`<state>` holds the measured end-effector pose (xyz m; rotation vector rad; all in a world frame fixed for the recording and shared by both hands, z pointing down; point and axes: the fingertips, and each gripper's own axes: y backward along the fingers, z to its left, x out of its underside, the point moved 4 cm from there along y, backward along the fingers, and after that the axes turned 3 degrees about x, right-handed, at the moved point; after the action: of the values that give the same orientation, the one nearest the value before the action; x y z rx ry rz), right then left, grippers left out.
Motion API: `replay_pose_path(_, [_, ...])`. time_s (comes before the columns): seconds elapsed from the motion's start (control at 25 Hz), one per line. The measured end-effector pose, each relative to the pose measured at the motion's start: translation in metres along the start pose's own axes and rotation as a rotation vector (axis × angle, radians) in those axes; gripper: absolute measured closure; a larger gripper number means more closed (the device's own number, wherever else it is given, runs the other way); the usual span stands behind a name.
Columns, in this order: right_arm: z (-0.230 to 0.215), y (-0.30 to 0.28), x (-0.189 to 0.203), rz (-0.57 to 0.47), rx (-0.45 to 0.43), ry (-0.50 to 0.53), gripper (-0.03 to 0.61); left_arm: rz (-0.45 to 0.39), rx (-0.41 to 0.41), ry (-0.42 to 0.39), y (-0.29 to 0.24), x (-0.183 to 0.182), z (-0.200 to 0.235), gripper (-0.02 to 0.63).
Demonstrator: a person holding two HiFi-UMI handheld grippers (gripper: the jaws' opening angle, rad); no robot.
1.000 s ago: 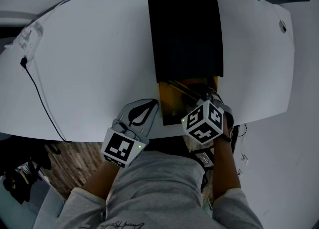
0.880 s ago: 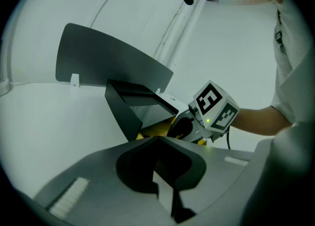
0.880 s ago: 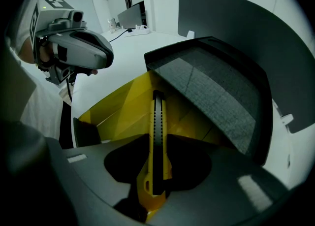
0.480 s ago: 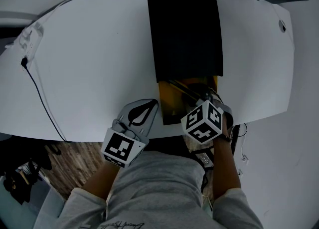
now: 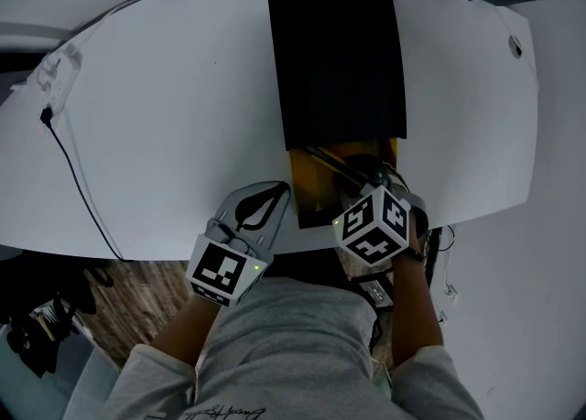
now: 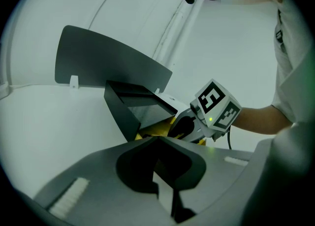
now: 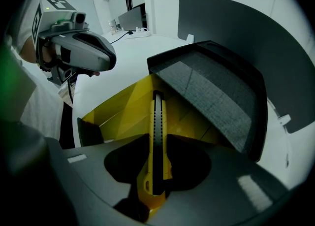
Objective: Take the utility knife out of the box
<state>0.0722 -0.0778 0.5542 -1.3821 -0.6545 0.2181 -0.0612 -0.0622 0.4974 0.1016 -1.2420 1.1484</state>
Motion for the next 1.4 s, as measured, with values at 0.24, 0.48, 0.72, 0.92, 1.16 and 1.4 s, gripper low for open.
replay_pose_path(0.24, [0.0, 0.009, -0.001, -0.021, 0.001, -0.01, 0.448, 0.001, -0.005, -0.013, 0.002, -0.005, -0.002, 0.613])
replay_pose_path(0.48, [0.0, 0.02, -0.002, -0.037, 0.013, -0.012, 0.448, -0.012, -0.017, -0.027, 0.006, -0.013, -0.003, 0.613])
replay_pose_path(0.72, [0.0, 0.033, -0.004, -0.053, 0.027, -0.016, 0.448, -0.019, -0.023, -0.042, 0.011, -0.02, -0.005, 0.614])
replay_pose_path(0.92, [0.002, 0.045, -0.005, -0.072, 0.04, -0.026, 0.448, -0.04, -0.018, -0.062, 0.014, -0.03, -0.011, 0.614])
replay_pose_path(1.16, [0.002, 0.065, -0.009, -0.14, 0.064, -0.065, 0.448, -0.064, -0.024, -0.09, 0.021, -0.043, -0.017, 0.614])
replay_pose_path(1.4, [-0.001, 0.089, -0.014, -0.208, 0.09, -0.115, 0.448, -0.103, -0.032, -0.126, 0.028, -0.065, -0.023, 0.614])
